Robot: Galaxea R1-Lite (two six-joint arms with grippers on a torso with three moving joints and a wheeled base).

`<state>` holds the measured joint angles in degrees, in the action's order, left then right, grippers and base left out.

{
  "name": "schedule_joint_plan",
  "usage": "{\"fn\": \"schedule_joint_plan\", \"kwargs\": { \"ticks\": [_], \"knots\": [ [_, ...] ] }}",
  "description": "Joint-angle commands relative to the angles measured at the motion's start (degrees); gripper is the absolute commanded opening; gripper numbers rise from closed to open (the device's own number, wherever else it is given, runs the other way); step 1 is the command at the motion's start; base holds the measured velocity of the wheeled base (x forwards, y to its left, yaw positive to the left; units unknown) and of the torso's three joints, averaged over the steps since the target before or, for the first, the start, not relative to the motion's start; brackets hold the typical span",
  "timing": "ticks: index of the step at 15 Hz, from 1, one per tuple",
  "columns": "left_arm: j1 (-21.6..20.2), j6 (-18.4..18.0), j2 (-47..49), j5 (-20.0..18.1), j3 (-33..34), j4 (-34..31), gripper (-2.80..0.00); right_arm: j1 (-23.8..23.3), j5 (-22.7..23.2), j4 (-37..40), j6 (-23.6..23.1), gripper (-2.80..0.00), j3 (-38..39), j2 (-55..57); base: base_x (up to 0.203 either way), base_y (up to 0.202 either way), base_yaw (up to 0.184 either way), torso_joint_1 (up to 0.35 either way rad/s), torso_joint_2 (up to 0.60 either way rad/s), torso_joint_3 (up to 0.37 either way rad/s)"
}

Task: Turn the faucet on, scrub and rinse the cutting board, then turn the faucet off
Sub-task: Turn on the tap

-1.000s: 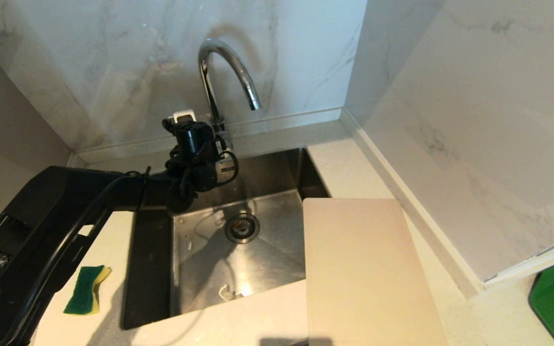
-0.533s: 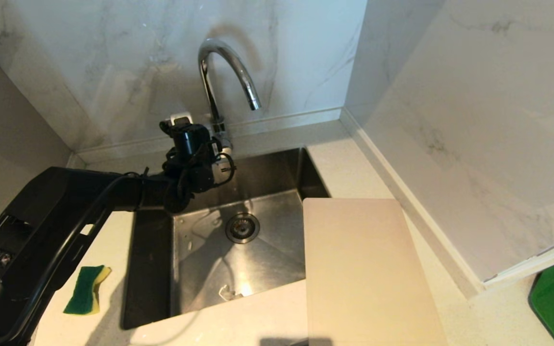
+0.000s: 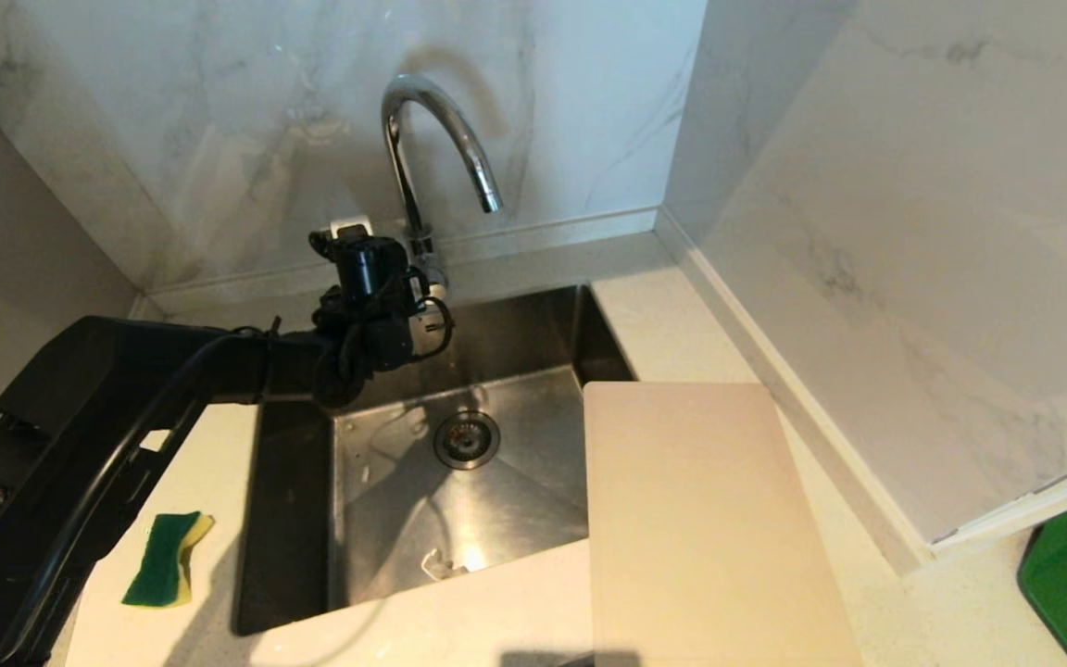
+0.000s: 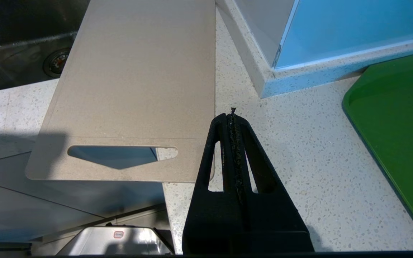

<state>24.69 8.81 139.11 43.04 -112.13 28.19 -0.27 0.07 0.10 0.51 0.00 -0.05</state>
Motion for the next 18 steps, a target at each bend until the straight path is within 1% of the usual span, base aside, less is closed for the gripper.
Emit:
{"fn": "schedule_joint_plan", "kwargs": {
  "ticks": [1,5,6,10,12,14,18],
  "knots": [
    [0.1,1.0,-1.4,0.3,0.2,-1.3,0.0,0.0,0.0,0.0,0.0,-2.8,0.0,0.0,0.0,0.0,0.0,0.0,0.0,0.0],
    [0.0,4.5,-2.4,-0.1,0.2,-6.8,0.0,0.0,0.0,0.0,0.0,-2.8,0.0,0.0,0.0,0.0,0.0,0.0,0.0,0.0],
    [0.1,5.0,-2.5,-0.3,0.2,-7.4,0.0,0.1,0.0,0.0,0.0,-2.8,0.0,0.0,0.0,0.0,0.0,0.0,0.0,0.0],
    [0.1,5.4,-2.6,-0.7,0.1,-7.2,0.0,0.0,0.0,0.0,0.0,-2.8,0.0,0.0,0.0,0.0,0.0,0.0,0.0,0.0],
    [0.4,6.5,-3.1,-1.8,0.1,-7.1,0.0,0.0,0.0,0.0,0.0,-2.8,0.0,0.0,0.0,0.0,0.0,0.0,0.0,0.0],
    [0.5,6.8,-3.3,-1.9,0.1,-7.0,0.0,0.0,0.0,0.0,0.0,-2.8,0.0,0.0,0.0,0.0,0.0,0.0,0.0,0.0],
    [0.5,6.8,-3.3,-2.6,0.0,-4.0,0.0,0.0,0.0,0.0,0.0,-2.8,0.0,0.0,0.0,0.0,0.0,0.0,0.0,0.0]
  ]
}}
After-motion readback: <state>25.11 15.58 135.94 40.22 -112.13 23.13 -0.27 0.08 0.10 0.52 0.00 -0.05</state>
